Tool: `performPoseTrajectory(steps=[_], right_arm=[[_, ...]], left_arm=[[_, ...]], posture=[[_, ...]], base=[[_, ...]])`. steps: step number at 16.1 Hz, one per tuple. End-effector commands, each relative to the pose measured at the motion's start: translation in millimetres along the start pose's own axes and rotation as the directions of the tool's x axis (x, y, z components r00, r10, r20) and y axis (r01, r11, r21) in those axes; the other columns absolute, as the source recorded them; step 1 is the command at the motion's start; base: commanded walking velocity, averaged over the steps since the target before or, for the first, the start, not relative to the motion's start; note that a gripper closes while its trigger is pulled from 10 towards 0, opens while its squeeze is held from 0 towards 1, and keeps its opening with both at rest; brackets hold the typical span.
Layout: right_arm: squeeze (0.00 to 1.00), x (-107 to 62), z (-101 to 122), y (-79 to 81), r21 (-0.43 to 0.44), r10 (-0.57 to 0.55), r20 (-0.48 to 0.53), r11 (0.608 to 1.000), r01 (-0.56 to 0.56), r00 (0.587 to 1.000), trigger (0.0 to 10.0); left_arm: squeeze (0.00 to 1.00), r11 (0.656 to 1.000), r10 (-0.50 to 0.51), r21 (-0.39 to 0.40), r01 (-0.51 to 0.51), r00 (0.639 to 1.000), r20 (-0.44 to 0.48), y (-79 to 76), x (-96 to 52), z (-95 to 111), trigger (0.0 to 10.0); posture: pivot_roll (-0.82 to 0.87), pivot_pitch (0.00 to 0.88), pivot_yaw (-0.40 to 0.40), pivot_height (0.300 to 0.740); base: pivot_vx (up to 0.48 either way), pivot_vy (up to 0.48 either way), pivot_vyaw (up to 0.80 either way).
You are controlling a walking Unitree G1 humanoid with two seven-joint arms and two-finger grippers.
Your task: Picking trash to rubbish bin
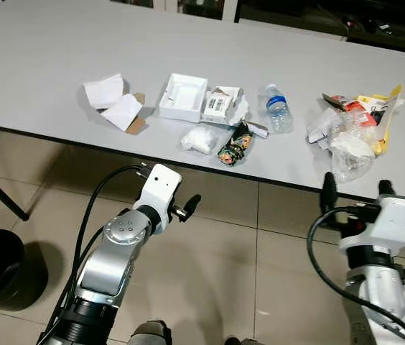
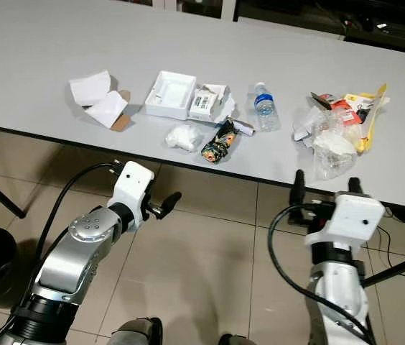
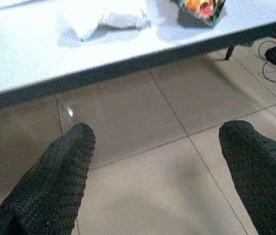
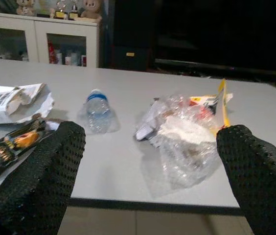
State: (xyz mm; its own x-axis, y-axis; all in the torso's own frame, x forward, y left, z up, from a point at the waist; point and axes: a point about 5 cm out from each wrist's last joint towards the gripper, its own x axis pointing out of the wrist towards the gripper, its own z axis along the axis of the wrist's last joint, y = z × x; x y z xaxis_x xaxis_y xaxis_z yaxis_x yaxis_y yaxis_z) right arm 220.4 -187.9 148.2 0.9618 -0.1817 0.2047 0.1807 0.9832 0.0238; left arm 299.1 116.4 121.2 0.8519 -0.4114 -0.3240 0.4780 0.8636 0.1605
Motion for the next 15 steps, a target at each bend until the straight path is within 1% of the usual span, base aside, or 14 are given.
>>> performPoseTrajectory(steps=[1, 2, 3, 6, 7, 8, 12, 14, 15], right_arm=[[0.00, -1.3, 0.3, -1.9, -0.009, -0.011, -0.003, 1.000, 0.011, 1.000, 10.0], [0.00, -1.1, 2.6, -2.5, -0.009, -0.003, 0.000, 1.000, 0.003, 1.000, 10.0], [0.00, -1.2, 6.8, -4.2, -0.014, 0.009, 0.006, 1.000, -0.009, 1.000, 10.0], [0.00, -3.4, 6.7, -10.6, -0.009, -0.014, 0.001, 1.000, 0.014, 1.000, 10.0], [0.00, -1.7, 7.4, -10.2, -0.008, -0.014, 0.005, 1.000, 0.014, 1.000, 10.0], [0.00, 0.3, 8.1, -8.2, -0.007, -0.006, 0.009, 1.000, 0.006, 1.000, 10.0], [0.00, 3.6, 7.8, -2.5, 0.000, 0.021, 0.006, 1.000, -0.021, 1.000, 10.0], [0.00, 4.3, 9.0, 2.7, -0.010, 0.070, 0.005, 0.997, -0.070, 0.998, 10.0], [0.00, 3.1, 9.4, 2.4, -0.021, 0.086, 0.003, 0.996, -0.086, 0.996, 10.0]], left_arm=[[0.00, 1.000, -0.020, -0.005, 0.020, 0.999, -0.029, -3.7, 1.5, -5.0, 10.0], [0.00, 1.000, 0.002, -0.005, -0.002, 0.999, -0.035, -4.1, 1.7, -4.0, 10.0], [0.00, 0.999, 0.027, 0.020, -0.026, 0.999, -0.046, -2.4, 3.5, 0.1, 10.0], [0.00, 0.999, 0.036, 0.020, -0.034, 0.997, -0.074, 0.9, 7.2, -1.4, 10.0], [0.00, 0.999, 0.046, -0.004, -0.047, 0.996, -0.079, 3.8, 8.2, -2.9, 10.0], [0.00, 0.999, 0.047, -0.011, -0.048, 0.995, -0.088, 3.6, 9.5, -6.3, 10.0], [0.00, 0.999, 0.036, -0.012, -0.037, 0.995, -0.098, -4.3, 12.1, -14.2, 10.0], [0.00, 1.000, 0.024, -0.016, -0.026, 0.994, -0.104, -8.1, 14.5, -17.4, 10.0], [0.00, 1.000, 0.021, -0.014, -0.022, 0.994, -0.103, -8.3, 14.9, -16.7, 10.0]], posture=[[0.23, 0.106, -0.065, 0.740], [0.23, 0.105, -0.068, 0.740], [0.22, 0.103, -0.070, 0.740], [0.21, 0.088, -0.074, 0.740], [0.21, 0.082, -0.077, 0.740], [0.21, 0.080, -0.080, 0.740], [0.21, 0.080, -0.094, 0.740], [0.20, 0.081, -0.092, 0.740], [0.20, 0.083, -0.090, 0.740]], base=[[0.000, 0.000, 0.00], [0.000, 0.000, 0.00], [0.000, 0.000, 0.00], [0.000, 0.000, 0.00], [0.000, 0.000, 0.00], [0.000, 0.000, 0.00], [0.000, 0.000, 0.00], [0.000, 0.000, 0.00], [0.000, 0.000, 0.00]])
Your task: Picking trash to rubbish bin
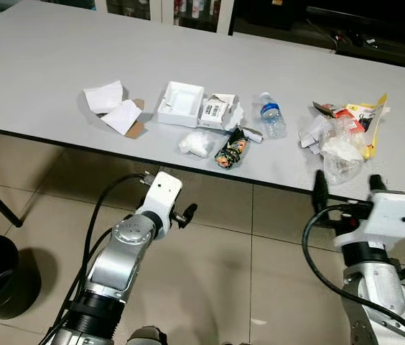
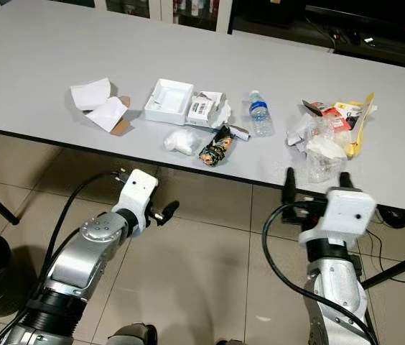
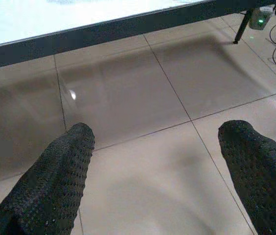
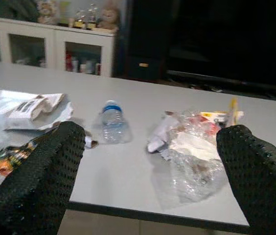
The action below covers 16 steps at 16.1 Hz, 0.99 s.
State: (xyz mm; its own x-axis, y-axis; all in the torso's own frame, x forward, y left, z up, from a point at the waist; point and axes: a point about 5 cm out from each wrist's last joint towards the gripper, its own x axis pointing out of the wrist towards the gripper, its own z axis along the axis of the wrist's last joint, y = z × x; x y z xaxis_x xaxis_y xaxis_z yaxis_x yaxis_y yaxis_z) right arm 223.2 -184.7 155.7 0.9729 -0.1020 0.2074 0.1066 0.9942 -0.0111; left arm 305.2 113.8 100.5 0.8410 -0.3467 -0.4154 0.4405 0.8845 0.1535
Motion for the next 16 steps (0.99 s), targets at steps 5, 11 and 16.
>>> performPoseTrajectory(steps=[5, 11, 16], right_arm=[[0.00, -4.4, 2.0, -12.4, -0.010, -0.050, -0.011, 0.999, 0.050, 0.999, 10.0], [0.00, -9.2, -2.2, -6.5, 0.015, -0.075, -0.032, 0.997, 0.075, 0.997, 10.0], [0.00, -10.1, -2.3, -6.1, 0.017, -0.089, -0.035, 0.996, 0.089, 0.995, 10.0]], left_arm=[[0.00, 0.999, -0.032, 0.009, 0.032, 0.999, 0.032, -6.9, 5.6, 4.9, 10.0], [0.00, 0.999, -0.048, -0.012, 0.049, 0.997, 0.061, -7.9, 11.8, 10.3, 10.0], [0.00, 0.999, -0.040, -0.026, 0.042, 0.997, 0.071, -7.3, 15.5, 12.2, 10.0]], posture=[[0.18, 0.092, -0.072, 0.740], [0.16, 0.092, -0.055, 0.740], [0.15, 0.095, -0.053, 0.740]], base=[[0.000, 0.000, 0.00], [0.000, 0.000, -0.74], [0.000, 0.000, -0.78]])
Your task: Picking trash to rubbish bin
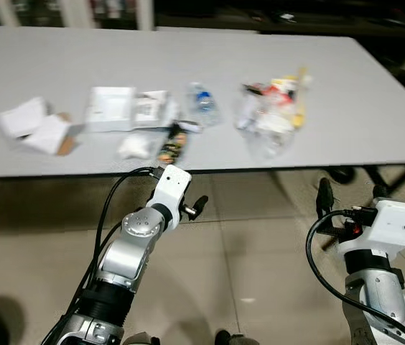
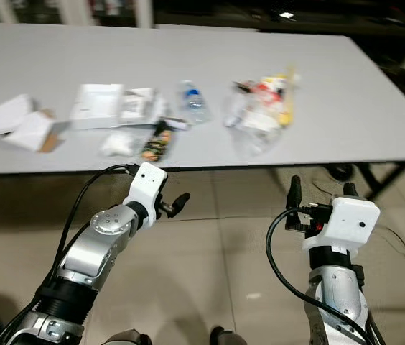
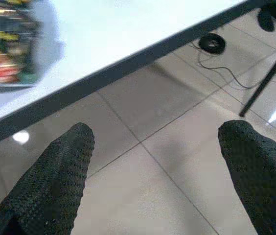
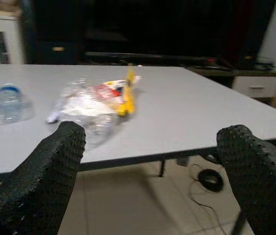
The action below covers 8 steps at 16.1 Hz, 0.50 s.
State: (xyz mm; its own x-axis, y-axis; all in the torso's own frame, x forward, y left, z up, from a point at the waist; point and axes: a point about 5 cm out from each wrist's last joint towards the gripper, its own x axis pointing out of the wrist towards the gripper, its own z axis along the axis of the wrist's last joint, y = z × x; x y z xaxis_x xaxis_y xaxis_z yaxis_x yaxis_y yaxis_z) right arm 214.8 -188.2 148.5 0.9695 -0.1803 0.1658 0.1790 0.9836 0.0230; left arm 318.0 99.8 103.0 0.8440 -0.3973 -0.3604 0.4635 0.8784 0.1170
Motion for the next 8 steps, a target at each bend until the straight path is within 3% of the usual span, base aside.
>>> performPoseTrajectory(steps=[1, 8], right_arm=[[0.00, -1.3, 3.0, -1.4, -0.001, -0.012, 0.006, 1.000, 0.012, 1.000, 10.0], [0.00, -1.0, 1.2, 0.0, 0.000, -0.012, -0.002, 1.000, 0.012, 1.000, 10.0]], left_arm=[[0.00, 1.000, -0.001, -0.011, 0.001, 1.000, 0.011, -0.5, 1.7, 1.2, 10.0], [0.00, 1.000, -0.004, -0.025, 0.005, 1.000, 0.028, -1.7, 3.1, 1.5, 10.0]], posture=[[0.15, 0.096, -0.053, 0.740], [0.16, 0.097, -0.051, 0.740]], base=[[0.000, 0.000, -0.78], [0.000, 0.000, -0.78]])
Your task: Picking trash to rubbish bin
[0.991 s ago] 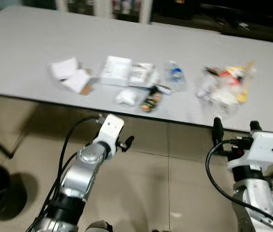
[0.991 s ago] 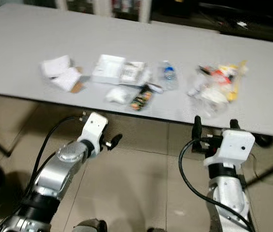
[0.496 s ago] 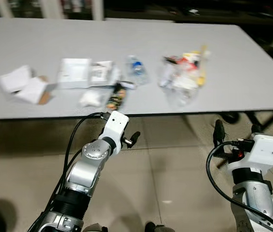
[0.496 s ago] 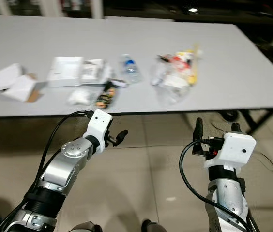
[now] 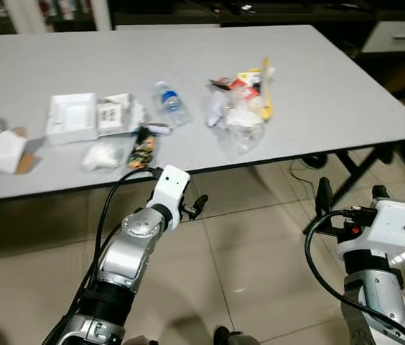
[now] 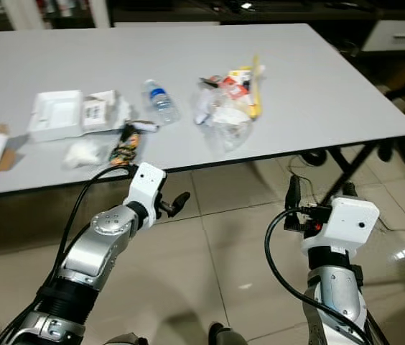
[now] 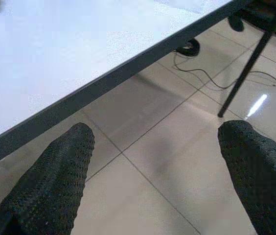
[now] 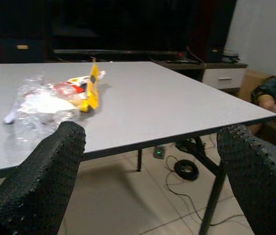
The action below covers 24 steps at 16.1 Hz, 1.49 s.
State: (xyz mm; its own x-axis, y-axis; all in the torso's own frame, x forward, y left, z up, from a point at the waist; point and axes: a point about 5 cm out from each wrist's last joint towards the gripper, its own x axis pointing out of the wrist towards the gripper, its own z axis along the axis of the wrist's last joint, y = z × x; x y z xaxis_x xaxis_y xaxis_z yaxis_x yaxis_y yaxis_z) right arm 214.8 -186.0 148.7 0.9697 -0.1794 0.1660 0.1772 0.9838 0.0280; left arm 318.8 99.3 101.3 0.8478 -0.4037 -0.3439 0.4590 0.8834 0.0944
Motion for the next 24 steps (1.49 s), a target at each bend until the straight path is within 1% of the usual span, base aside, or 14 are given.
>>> performPoseTrajectory(steps=[1, 3, 15, 19, 23, 24], right_arm=[[0.00, -0.7, 1.1, -1.8, -0.005, -0.013, 0.000, 1.000, 0.013, 1.000, 10.0], [0.00, -0.7, 1.8, -1.3, -0.006, -0.013, 0.008, 1.000, 0.013, 1.000, 10.0], [0.00, -0.5, 1.2, 0.1, -0.005, -0.013, 0.010, 1.000, 0.013, 1.000, 10.0], [0.00, 0.4, 1.4, 0.0, -0.007, -0.015, 0.013, 1.000, 0.015, 1.000, 10.0], [0.00, 2.1, 1.9, -0.1, -0.006, -0.017, 0.017, 1.000, 0.017, 1.000, 10.0], [0.00, 2.4, 1.9, -0.1, -0.006, -0.019, 0.017, 1.000, 0.019, 1.000, 10.0]], left_arm=[[0.00, 1.000, -0.005, -0.005, 0.005, 1.000, 0.016, -1.6, 2.2, 3.2, 10.0], [0.00, 1.000, -0.012, 0.007, 0.012, 1.000, 0.026, -2.7, 3.2, 4.8, 10.0], [0.00, 1.000, -0.021, 0.020, 0.020, 1.000, 0.024, -3.8, 3.7, 3.1, 10.0], [0.00, 0.999, -0.031, 0.020, 0.030, 0.998, 0.045, -4.8, 3.6, 5.4, 10.0], [0.00, 1.000, -0.026, 0.014, 0.025, 0.999, 0.038, -3.4, 4.4, 4.7, 10.0], [0.00, 1.000, -0.026, 0.007, 0.025, 0.999, 0.032, -2.7, 5.0, 4.1, 10.0]], posture=[[0.15, 0.098, -0.050, 0.740], [0.15, 0.097, -0.049, 0.740], [0.16, 0.098, -0.048, 0.740], [0.16, 0.096, -0.051, 0.740], [0.16, 0.093, -0.053, 0.740], [0.16, 0.091, -0.052, 0.740]], base=[[0.000, 0.000, -0.79], [0.392, 0.000, 0.00], [0.454, 0.000, 0.00], [0.000, 0.000, 0.00], [0.000, 0.000, 0.00], [0.000, 0.480, 0.00]])
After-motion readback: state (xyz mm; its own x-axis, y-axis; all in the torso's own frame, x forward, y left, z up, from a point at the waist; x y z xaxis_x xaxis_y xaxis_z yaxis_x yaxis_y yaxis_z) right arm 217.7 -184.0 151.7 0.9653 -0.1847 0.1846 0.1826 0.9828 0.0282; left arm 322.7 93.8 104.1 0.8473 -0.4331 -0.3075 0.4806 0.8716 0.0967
